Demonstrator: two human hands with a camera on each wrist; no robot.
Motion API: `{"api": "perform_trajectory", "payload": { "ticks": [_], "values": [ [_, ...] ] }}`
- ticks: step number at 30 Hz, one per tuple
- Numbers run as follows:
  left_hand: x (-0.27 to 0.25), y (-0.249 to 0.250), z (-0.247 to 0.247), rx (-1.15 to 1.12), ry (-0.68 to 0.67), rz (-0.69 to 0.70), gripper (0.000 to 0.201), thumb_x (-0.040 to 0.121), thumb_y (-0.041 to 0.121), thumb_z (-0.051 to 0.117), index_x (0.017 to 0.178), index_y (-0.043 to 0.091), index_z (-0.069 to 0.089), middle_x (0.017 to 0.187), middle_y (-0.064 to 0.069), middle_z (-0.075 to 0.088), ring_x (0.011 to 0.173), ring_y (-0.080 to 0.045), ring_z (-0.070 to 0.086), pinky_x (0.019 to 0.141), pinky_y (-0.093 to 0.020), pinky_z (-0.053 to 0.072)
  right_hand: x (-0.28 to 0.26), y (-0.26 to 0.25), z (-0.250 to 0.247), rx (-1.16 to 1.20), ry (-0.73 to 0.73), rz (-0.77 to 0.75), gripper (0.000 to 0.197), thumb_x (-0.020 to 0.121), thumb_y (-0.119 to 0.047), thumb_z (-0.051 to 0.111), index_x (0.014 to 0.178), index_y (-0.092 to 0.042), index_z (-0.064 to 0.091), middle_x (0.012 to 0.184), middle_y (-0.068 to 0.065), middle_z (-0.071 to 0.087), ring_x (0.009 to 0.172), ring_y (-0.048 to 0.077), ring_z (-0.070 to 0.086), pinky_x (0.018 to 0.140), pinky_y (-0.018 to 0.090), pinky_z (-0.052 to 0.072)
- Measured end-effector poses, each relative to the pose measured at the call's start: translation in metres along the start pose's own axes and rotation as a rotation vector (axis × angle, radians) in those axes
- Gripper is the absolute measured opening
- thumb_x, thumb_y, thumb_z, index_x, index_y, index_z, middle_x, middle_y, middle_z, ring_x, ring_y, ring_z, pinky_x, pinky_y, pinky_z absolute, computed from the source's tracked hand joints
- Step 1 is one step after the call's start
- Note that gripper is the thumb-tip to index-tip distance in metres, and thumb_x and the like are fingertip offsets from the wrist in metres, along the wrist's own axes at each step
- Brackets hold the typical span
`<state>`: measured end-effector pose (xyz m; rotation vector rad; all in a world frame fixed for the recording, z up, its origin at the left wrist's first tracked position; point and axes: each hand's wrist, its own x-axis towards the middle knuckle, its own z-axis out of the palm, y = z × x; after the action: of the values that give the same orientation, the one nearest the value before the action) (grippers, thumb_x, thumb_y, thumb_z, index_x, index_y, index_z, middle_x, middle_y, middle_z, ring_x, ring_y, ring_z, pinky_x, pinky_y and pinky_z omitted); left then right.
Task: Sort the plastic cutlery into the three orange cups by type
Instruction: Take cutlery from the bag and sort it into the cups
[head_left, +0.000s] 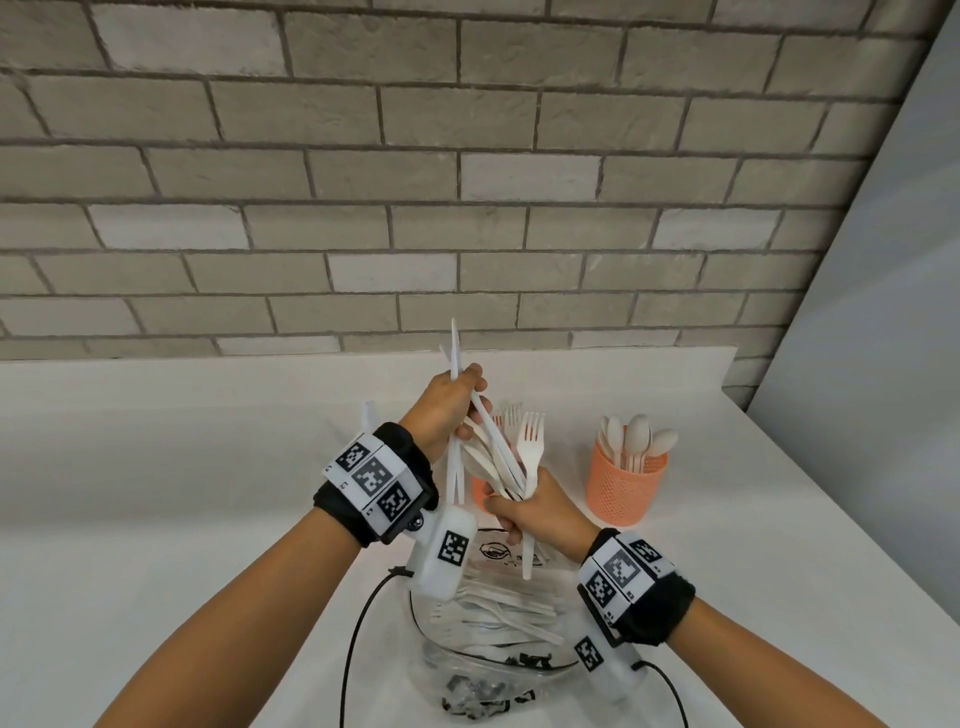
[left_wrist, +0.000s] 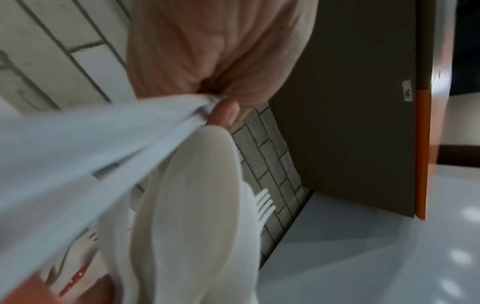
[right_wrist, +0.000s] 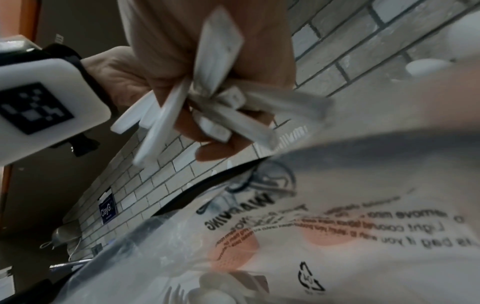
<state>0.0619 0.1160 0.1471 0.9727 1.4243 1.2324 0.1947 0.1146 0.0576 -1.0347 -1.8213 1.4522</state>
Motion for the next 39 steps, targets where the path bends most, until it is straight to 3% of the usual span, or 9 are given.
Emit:
{"api": "perform_trajectory", "payload": {
  "ticks": [6, 11, 13, 16, 19, 24, 27, 30, 39],
  "values": [
    [-0.002, 0.018, -0.008, 0.118, 0.085, 0.195, 0.031, 0.101, 0.026, 0.029, 0.078, 0.019, 0.048, 0.069, -0.003, 0.06, 0.055, -0.011, 0.05, 0.044, -0.018, 0.032, -0.007, -0.003, -0.007, 0.031, -0.027, 0.046, 0.018, 0.086, 0.004, 0.054, 0.08, -0.013, 0.055, 0.06, -0.004, 0.048, 0.035, 0.002, 0.044, 0.036, 0.017, 0.041],
    [0.006, 0.031, -0.025, -0.232, 0.164, 0.36, 0.032, 0.102, 0.027, 0.029, 0.081, 0.018, 0.052, 0.05, 0.005, 0.055, 0.049, -0.008, 0.059, 0.063, -0.028, 0.046, -0.008, -0.007, -0.012, 0.07, -0.016, 0.057, 0.019, 0.088, 0.0, 0.056, 0.076, -0.015, 0.055, 0.051, -0.007, 0.046, 0.037, 0.0, 0.041, 0.036, 0.016, 0.037],
    [0.01, 0.035, -0.037, -0.435, 0.249, 0.396, 0.029, 0.1, 0.026, 0.035, 0.079, 0.016, 0.052, 0.038, 0.01, 0.041, 0.037, -0.008, 0.048, 0.05, -0.023, 0.047, -0.008, -0.008, -0.013, 0.103, -0.023, 0.072, 0.012, 0.089, -0.007, 0.059, 0.082, -0.016, 0.055, 0.053, -0.004, 0.043, 0.038, 0.002, 0.041, 0.038, 0.018, 0.041],
    [0.017, 0.034, -0.058, -0.488, 0.371, 0.425, 0.032, 0.095, 0.032, 0.049, 0.067, 0.016, 0.05, 0.035, 0.011, 0.035, 0.031, -0.003, 0.029, 0.034, -0.016, 0.027, -0.01, -0.01, -0.015, 0.226, -0.064, 0.13, 0.008, 0.09, -0.027, 0.059, 0.093, -0.021, 0.054, 0.047, -0.006, 0.037, 0.034, 0.006, 0.04, 0.039, 0.023, 0.048],
    [0.024, 0.022, -0.077, -0.4, 0.471, 0.443, 0.04, 0.091, 0.036, 0.055, 0.057, 0.017, 0.044, 0.035, 0.01, 0.04, 0.03, -0.004, 0.028, 0.034, -0.015, 0.022, -0.011, -0.012, -0.017, 0.271, -0.032, 0.199, 0.022, 0.088, -0.038, 0.058, 0.097, -0.019, 0.055, 0.046, -0.006, 0.035, 0.032, 0.006, 0.035, 0.034, 0.017, 0.036],
    [0.039, 0.004, -0.093, -0.276, 0.598, 0.46, 0.045, 0.091, 0.039, 0.054, 0.054, 0.016, 0.044, 0.043, 0.005, 0.041, 0.031, -0.005, 0.029, 0.037, -0.015, 0.024, -0.006, -0.01, -0.02, 0.314, 0.001, 0.236, 0.026, 0.088, -0.027, 0.062, 0.109, -0.013, 0.054, 0.045, -0.006, 0.037, 0.03, 0.004, 0.03, 0.032, 0.013, 0.026],
    [0.047, -0.01, -0.088, -0.198, 0.56, 0.429, 0.046, 0.093, 0.04, 0.05, 0.054, 0.017, 0.041, 0.038, 0.011, 0.04, 0.035, -0.006, 0.033, 0.041, -0.018, 0.028, -0.005, -0.011, -0.018, 0.308, 0.003, 0.237, 0.012, 0.088, -0.022, 0.062, 0.097, -0.015, 0.056, 0.046, -0.005, 0.036, 0.031, 0.004, 0.032, 0.032, 0.014, 0.027],
    [0.054, -0.036, -0.082, -0.076, 0.507, 0.362, 0.044, 0.092, 0.041, 0.051, 0.056, 0.016, 0.044, 0.048, -0.001, 0.043, 0.045, -0.014, 0.039, 0.051, -0.025, 0.035, -0.006, -0.01, -0.017, 0.309, 0.0, 0.241, 0.004, 0.089, -0.016, 0.06, 0.09, -0.014, 0.057, 0.046, -0.005, 0.034, 0.031, 0.006, 0.033, 0.033, 0.015, 0.029],
    [0.063, -0.091, -0.081, 0.272, 0.443, 0.261, 0.025, 0.091, 0.03, 0.055, 0.076, 0.01, 0.052, 0.071, -0.009, 0.059, 0.07, -0.021, 0.056, 0.075, -0.029, 0.043, -0.003, -0.003, -0.014, 0.307, 0.004, 0.268, 0.006, 0.091, -0.01, 0.056, 0.088, -0.015, 0.058, 0.043, -0.007, 0.037, 0.03, 0.005, 0.032, 0.032, 0.014, 0.029]
  ]
}}
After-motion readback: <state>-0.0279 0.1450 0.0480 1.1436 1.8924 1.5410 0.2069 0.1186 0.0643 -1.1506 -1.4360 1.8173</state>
